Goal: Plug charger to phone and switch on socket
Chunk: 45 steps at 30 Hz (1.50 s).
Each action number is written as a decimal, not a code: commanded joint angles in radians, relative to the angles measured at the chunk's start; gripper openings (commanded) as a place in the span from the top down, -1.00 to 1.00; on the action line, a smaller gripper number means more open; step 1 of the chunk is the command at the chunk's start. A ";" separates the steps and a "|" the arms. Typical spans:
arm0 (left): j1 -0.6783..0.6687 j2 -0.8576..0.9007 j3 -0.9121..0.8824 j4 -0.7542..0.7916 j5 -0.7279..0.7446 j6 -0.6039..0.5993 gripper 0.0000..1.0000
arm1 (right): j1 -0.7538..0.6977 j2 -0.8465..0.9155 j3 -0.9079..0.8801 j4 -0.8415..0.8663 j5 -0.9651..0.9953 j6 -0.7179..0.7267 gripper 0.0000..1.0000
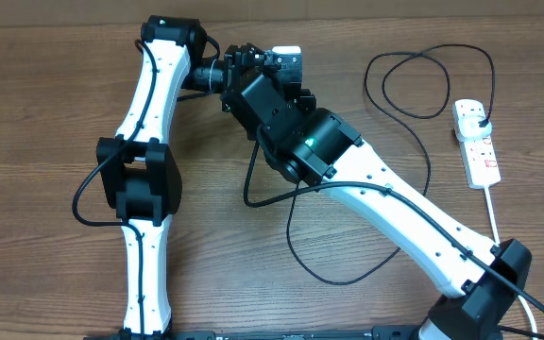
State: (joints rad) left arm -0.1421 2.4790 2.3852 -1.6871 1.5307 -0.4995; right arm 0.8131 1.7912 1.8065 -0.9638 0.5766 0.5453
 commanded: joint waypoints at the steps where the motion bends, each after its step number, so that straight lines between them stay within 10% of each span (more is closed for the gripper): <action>1: 0.002 -0.005 0.026 -0.003 0.048 -0.010 -0.41 | 0.003 -0.005 0.026 0.004 0.014 -0.003 0.03; 45: 0.002 -0.005 0.026 -0.003 0.050 -0.011 -0.42 | 0.005 -0.005 0.027 -0.020 0.043 0.005 0.71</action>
State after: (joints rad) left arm -0.1421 2.4790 2.3852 -1.6871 1.5307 -0.4995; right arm 0.8131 1.7912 1.8065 -0.9825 0.6067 0.5476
